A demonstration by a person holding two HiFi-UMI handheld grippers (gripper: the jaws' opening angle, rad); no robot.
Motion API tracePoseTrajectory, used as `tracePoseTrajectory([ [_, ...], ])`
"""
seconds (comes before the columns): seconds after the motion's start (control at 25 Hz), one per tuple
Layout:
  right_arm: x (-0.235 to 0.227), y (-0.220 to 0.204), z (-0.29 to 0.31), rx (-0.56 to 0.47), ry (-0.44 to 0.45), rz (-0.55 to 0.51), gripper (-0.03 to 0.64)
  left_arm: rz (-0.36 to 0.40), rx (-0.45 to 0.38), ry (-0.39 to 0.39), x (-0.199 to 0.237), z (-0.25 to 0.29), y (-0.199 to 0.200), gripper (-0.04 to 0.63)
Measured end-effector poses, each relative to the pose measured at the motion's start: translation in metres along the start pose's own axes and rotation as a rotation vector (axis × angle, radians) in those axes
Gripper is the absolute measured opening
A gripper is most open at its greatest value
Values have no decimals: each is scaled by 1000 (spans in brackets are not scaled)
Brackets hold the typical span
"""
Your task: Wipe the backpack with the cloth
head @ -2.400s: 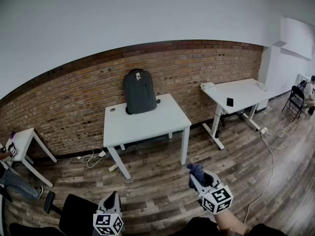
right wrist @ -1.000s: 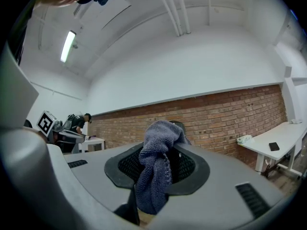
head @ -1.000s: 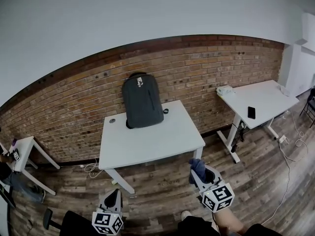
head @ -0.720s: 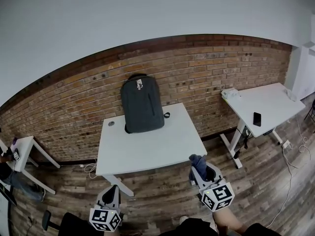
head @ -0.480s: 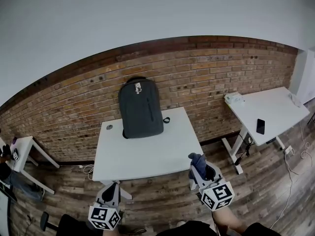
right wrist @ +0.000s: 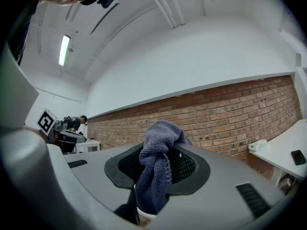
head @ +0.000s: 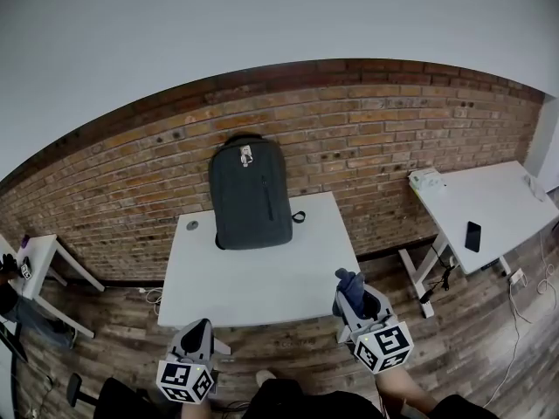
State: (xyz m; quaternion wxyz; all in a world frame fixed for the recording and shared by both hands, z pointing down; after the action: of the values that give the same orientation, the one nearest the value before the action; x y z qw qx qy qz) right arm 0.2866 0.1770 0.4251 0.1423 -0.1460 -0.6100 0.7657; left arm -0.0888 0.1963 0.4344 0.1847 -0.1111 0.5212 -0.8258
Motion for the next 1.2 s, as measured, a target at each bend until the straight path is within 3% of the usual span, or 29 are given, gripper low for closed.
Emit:
tracePoseTrajectory([
  [0.56,-17,25,94,10,-4,-36,111,17,-17,-41,57,89,40,-12],
  [1.2,-5,62,237,32,-34,-57,112,20,22,-128,180,199,87,-12],
])
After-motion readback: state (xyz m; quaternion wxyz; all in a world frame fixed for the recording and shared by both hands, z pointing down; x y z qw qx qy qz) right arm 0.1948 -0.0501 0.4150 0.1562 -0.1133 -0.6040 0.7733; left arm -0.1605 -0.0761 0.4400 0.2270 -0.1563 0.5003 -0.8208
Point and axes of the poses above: the fingertips, and each gripper's own axes: z forward along the fingers, x to its left, y out of its top, the point moved 8 cm from there along -z, backward along the fingers, and after that the axes turned 15 degrees about x, right-handed, at the moved point
